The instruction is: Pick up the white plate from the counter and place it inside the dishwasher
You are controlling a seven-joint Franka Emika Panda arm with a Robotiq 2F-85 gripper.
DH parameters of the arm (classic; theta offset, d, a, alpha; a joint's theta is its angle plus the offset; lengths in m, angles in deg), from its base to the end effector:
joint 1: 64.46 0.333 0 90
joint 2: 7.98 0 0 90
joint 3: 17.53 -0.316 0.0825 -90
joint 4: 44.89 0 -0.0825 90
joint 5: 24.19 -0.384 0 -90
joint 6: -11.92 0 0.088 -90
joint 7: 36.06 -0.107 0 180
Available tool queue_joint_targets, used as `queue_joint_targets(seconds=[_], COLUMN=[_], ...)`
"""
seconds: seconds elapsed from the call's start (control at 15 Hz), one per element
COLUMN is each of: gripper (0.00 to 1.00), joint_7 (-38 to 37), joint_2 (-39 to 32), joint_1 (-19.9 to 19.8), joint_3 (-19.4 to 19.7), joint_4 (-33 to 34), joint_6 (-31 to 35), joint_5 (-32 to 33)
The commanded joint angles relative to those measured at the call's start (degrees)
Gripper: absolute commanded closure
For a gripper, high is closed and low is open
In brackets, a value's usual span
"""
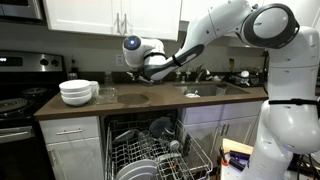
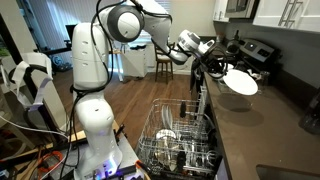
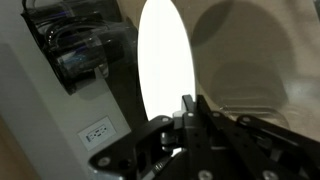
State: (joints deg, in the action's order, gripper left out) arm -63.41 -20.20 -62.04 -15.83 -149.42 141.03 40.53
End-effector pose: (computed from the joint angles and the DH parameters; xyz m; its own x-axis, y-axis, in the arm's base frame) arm 0.6438 -0.0156 0.4538 0.9059 0.3242 0.2726 -0.0042 -0.6366 0.7711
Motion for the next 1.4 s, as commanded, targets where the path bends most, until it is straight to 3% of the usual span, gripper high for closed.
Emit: queue_joint_targets(seconds=[0.0, 0.8, 1.07, 1.33], gripper=[0.95, 0.95, 0.95, 0.95], joint_7=[0.88, 9.11, 14.27, 21.37], joint_2=[0.64, 7.67, 11.82, 16.98], joint_1=[0.07, 1.51, 1.99, 2.64], joint_3=[-0.66, -4.86, -6.26, -7.04], joint_4=[-1.01, -12.06, -16.77, -21.84], joint_6=[0.63, 4.94, 8.79, 14.0], joint_5=[-0.22, -5.3, -10.61, -20.35])
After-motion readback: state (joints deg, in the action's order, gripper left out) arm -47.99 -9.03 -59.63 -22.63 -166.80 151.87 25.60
